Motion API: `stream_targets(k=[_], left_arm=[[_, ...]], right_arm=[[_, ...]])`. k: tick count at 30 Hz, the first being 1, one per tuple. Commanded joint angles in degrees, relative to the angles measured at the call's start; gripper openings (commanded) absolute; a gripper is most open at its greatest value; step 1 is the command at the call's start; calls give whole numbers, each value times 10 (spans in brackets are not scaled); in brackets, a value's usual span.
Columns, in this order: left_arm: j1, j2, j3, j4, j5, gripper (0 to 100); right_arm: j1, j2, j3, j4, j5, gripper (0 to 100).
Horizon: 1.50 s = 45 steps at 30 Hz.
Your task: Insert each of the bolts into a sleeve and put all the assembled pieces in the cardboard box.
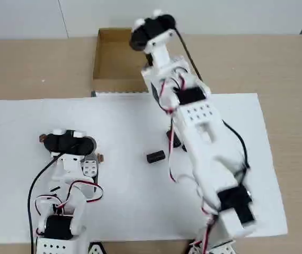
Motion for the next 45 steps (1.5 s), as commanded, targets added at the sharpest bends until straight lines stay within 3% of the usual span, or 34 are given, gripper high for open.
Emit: stream_targets(k=[1, 13, 19, 31, 45], left_arm=[[-3, -8, -2, 1, 0, 6], [-3, -8, -2, 6, 0, 6], [-3, -8, -2, 6, 0, 6], [-3, -8, -2, 6, 0, 6], [-3, -8, -2, 6, 0, 6]], right_arm=[[5, 78, -127, -17, 33, 4], [0, 335, -379, -18, 138, 15], [0, 396, -437, -12, 147, 158], [0, 396, -437, -5, 146, 93], [-7, 254, -439, 215, 143, 93]])
